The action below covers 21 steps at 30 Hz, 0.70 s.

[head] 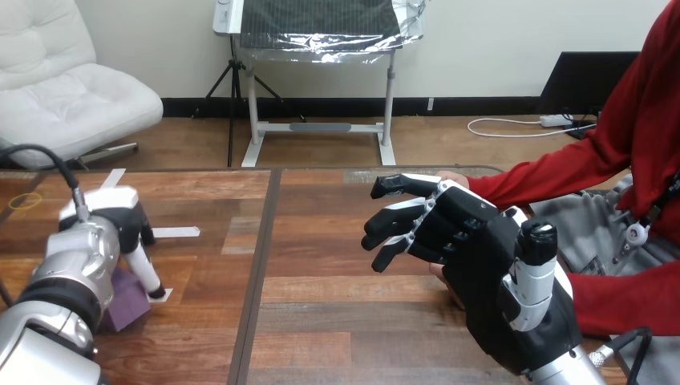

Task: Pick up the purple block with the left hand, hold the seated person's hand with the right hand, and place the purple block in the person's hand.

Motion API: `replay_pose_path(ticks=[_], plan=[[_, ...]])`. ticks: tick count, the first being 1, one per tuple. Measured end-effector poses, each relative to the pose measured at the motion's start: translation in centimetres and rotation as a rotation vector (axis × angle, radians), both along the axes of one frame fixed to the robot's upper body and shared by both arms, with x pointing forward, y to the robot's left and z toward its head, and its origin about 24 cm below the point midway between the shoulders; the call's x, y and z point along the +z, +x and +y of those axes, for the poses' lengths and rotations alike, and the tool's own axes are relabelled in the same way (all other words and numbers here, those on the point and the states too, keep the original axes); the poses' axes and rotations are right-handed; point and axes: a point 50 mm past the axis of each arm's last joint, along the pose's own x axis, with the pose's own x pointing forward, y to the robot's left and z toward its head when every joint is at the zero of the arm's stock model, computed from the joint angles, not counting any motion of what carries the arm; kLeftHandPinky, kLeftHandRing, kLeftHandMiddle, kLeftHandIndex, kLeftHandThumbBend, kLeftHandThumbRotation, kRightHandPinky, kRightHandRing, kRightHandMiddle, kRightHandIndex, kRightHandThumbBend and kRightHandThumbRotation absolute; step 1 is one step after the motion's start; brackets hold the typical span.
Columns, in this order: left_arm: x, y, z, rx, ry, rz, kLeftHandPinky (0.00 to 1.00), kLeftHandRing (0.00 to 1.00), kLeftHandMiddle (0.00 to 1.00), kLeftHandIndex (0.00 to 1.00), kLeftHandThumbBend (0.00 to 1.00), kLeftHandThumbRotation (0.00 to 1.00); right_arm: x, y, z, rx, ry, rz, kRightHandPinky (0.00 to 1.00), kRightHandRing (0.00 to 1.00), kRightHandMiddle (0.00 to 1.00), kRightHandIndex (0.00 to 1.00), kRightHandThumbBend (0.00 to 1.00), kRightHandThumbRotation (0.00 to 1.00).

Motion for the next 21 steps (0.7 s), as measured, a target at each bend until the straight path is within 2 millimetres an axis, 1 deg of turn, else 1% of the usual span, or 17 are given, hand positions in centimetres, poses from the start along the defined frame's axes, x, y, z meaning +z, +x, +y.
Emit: replay_pose_path(ticks=[4, 12, 21], plan=[[0.3, 0.2, -0.1, -0.023, 0.015, -0.038, 0.58, 0.73, 0.73, 0.68, 0.82, 0.13, 0.0, 0.0, 0.0, 0.000, 0.000, 0.000, 0.45, 0.58, 0.60, 0.70, 0.94, 1.00], [1.2, 0.6, -0.2, -0.049, -0.002, -0.116, 0.57, 0.70, 0.69, 0.66, 0.82, 0.11, 0.0, 0.0, 0.0, 0.000, 0.000, 0.000, 0.45, 0.57, 0.60, 0.70, 0.94, 1.00], [2.3, 1.0, -0.4, -0.045, -0.049, -0.204, 0.56, 0.70, 0.71, 0.67, 0.80, 0.09, 0.0, 0.0, 0.0, -0.001, -0.003, 0.000, 0.44, 0.57, 0.60, 0.70, 0.94, 1.00]])
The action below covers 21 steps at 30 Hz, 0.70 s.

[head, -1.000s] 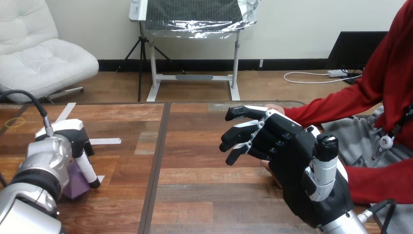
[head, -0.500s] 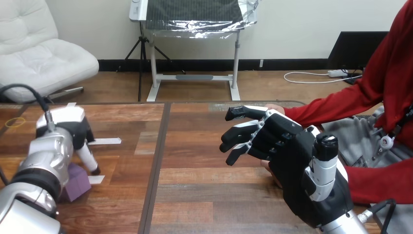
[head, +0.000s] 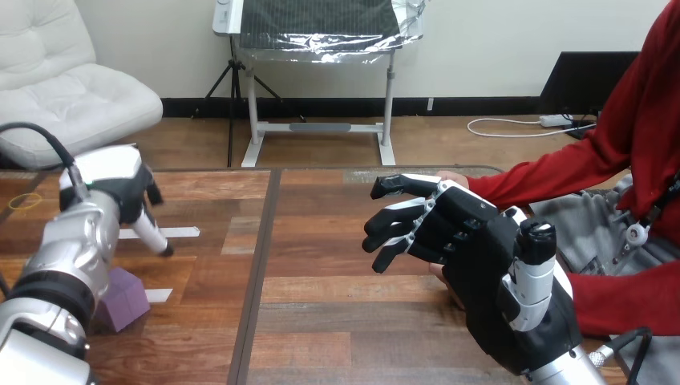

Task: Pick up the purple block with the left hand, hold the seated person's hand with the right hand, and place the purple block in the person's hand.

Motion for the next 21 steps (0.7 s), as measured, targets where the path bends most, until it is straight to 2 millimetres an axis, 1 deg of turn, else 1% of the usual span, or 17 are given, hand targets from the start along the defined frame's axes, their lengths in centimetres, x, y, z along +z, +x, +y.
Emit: replay_pose_path(ticks=[10, 21], plan=[[0.68, 0.15, -0.24, 0.009, -0.036, -0.044, 0.60, 0.72, 0.74, 0.68, 0.78, 0.09, 0.00, 0.00, 0.00, 0.000, 0.000, 0.000, 0.44, 0.57, 0.60, 0.70, 0.94, 1.00], [0.92, 0.09, -0.44, 0.022, -0.056, -0.021, 0.63, 0.75, 0.77, 0.72, 0.78, 0.12, 0.00, 0.00, 0.00, 0.000, -0.001, 0.000, 0.44, 0.57, 0.60, 0.70, 0.94, 1.00]])
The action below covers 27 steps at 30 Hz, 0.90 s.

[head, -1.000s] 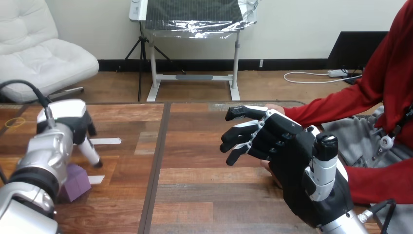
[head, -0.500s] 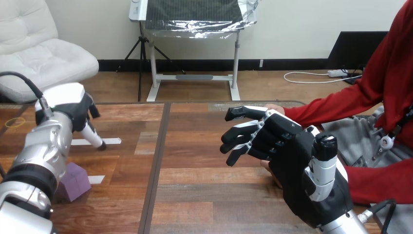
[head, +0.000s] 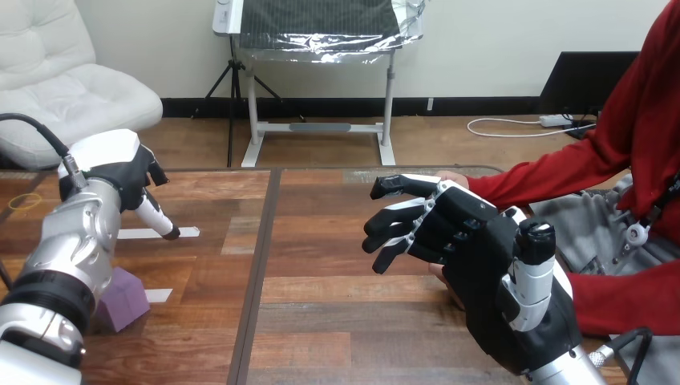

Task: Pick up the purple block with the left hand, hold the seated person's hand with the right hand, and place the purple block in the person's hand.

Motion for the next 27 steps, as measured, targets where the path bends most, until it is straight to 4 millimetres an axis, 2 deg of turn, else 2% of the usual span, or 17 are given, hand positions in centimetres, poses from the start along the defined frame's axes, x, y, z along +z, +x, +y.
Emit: replay_pose_path(ticks=[27], plan=[[0.2, -0.6, 1.1, 0.052, -0.016, 0.099, 0.65, 0.81, 0.83, 0.78, 0.83, 0.25, 0.0, 0.0, 0.0, 0.001, -0.001, -0.003, 0.43, 0.56, 0.60, 0.70, 0.94, 1.00]])
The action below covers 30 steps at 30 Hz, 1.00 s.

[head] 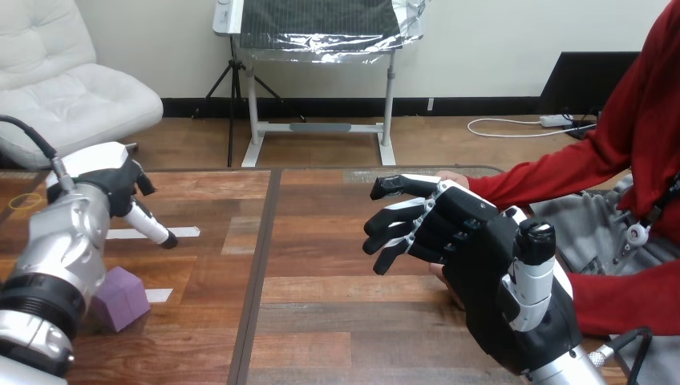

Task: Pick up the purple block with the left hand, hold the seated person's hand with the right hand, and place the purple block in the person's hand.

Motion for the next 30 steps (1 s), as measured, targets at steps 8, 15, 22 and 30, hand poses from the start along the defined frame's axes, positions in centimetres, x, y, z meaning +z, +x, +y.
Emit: replay_pose_path(ticks=[8, 15, 22, 30], plan=[[-0.10, -0.10, 0.13, 0.001, -0.009, 0.035, 0.68, 0.83, 0.84, 0.80, 0.84, 0.30, 0.00, 0.00, 0.00, 0.000, 0.000, 0.000, 0.43, 0.56, 0.60, 0.70, 0.93, 1.00], [-0.22, -0.16, 0.15, 0.003, -0.012, 0.054, 0.70, 0.85, 0.85, 0.82, 0.85, 0.32, 0.00, 0.00, 0.00, 0.000, 0.000, 0.000, 0.43, 0.56, 0.60, 0.70, 0.94, 1.00], [-0.32, -0.21, 0.18, 0.005, -0.013, 0.068, 0.71, 0.84, 0.85, 0.83, 0.86, 0.33, 0.00, 0.01, 0.00, -0.001, 0.000, 0.000, 0.43, 0.56, 0.60, 0.70, 0.94, 1.00], [-0.59, -0.33, 0.29, 0.009, -0.017, 0.097, 0.71, 0.84, 0.85, 0.83, 0.85, 0.34, 0.00, 0.01, 0.00, -0.001, 0.000, 0.000, 0.42, 0.56, 0.60, 0.69, 0.94, 1.00]])
